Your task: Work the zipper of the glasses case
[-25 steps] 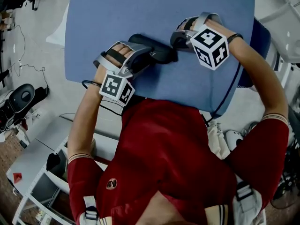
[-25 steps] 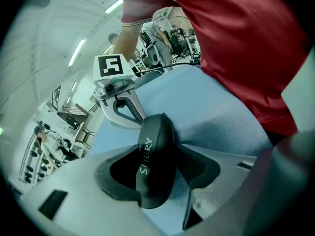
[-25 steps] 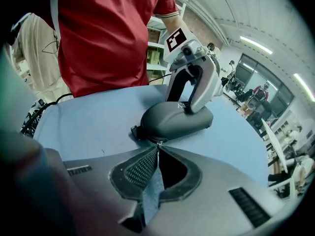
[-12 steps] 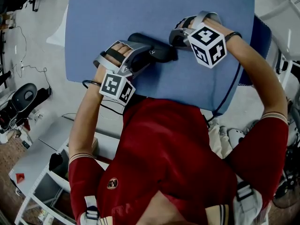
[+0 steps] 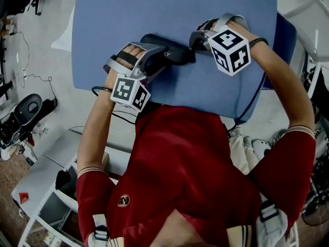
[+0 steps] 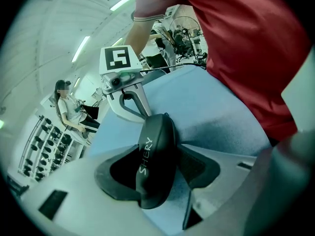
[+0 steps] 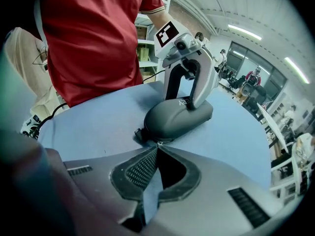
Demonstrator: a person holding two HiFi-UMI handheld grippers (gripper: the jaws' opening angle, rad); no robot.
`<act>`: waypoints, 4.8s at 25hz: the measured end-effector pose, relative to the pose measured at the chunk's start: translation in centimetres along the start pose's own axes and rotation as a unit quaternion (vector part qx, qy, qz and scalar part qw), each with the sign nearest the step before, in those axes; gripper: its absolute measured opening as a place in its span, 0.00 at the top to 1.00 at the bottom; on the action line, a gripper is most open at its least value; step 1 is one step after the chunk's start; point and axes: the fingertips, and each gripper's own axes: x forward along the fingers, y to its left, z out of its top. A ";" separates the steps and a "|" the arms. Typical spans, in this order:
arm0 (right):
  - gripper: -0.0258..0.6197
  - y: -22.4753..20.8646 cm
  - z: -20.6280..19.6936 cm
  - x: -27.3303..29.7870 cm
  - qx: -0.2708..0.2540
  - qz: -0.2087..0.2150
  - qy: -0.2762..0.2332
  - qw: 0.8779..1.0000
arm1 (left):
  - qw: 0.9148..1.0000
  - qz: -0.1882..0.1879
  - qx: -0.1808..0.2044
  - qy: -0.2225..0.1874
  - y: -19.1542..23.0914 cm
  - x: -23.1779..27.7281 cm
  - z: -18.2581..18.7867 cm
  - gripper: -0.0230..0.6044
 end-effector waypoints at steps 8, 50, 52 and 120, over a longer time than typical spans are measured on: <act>0.96 1.7 1.1 0.1 0.092 -0.029 0.016 0.995 | 1.000 0.008 -0.011 -0.016 0.1 -0.2 0.0 0.61; 0.96 -0.4 7.7 2.5 0.556 -0.385 0.033 0.736 | 0.993 0.001 0.015 -0.115 0.0 -2.3 0.1 0.59; 0.96 0.4 7.8 2.3 0.551 -0.387 0.035 0.739 | 0.993 -0.001 0.024 -0.117 -0.5 -2.6 0.3 0.59; 0.96 2.6 9.3 3.4 0.571 -0.450 0.018 0.686 | 0.978 -0.159 -0.093 -0.096 -2.5 -1.3 3.6 0.56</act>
